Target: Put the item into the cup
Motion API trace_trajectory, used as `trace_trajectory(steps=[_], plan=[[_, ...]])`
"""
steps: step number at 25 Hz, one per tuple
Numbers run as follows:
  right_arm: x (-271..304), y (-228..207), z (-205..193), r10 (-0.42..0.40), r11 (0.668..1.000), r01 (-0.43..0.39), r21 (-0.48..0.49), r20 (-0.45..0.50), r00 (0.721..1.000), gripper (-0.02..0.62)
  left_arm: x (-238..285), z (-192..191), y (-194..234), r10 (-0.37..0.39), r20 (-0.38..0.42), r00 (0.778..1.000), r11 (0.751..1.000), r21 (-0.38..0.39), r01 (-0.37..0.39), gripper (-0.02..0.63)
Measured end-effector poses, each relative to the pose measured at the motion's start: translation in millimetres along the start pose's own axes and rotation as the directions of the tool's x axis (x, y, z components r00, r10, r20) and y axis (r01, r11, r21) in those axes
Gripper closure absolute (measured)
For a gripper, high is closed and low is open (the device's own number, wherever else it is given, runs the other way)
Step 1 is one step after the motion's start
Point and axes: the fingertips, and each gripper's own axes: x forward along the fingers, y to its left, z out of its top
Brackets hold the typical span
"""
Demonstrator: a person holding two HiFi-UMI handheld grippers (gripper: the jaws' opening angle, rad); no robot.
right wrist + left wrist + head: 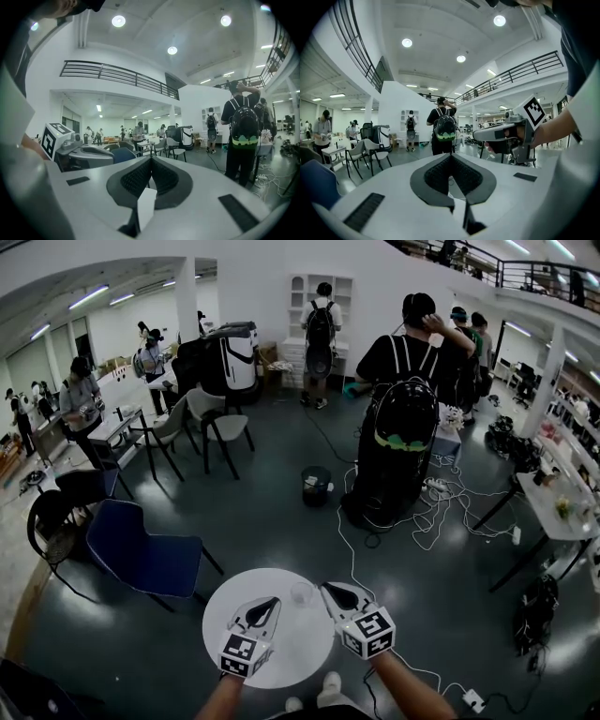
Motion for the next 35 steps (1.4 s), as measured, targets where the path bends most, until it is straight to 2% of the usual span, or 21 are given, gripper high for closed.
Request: trace_trajectory(steps=[3, 17, 29, 35], plan=[[-6.2, 12.4, -4.6, -0.008, 1.000, 0.008, -0.002, 0.007, 1.000, 0.578, -14.1, -5.2, -2.6, 0.004, 0.010, 1.000, 1.000, 0.027, -0.004, 0.591], [-26.8, 49.6, -6.9, -0.043, 0.999, 0.043, -0.015, 0.015, 0.999, 0.578, -58.7, -22.9, -7.7, -0.003, 0.005, 1.000, 1.000, 0.021, 0.003, 0.589], [-33.7, 45.1, 0.5, -0.053, 0.998, 0.053, -0.026, 0.021, 0.998, 0.578, -52.7, -22.7, -12.2, -0.011, 0.001, 1.000, 1.000, 0.029, 0.011, 0.589], [-52.3, 42.5, -1.2, -0.051, 0.998, 0.052, -0.026, 0.026, 0.998, 0.578, -54.3, -18.5, -31.2, -0.011, 0.009, 1.000, 0.999, 0.031, 0.011, 0.589]])
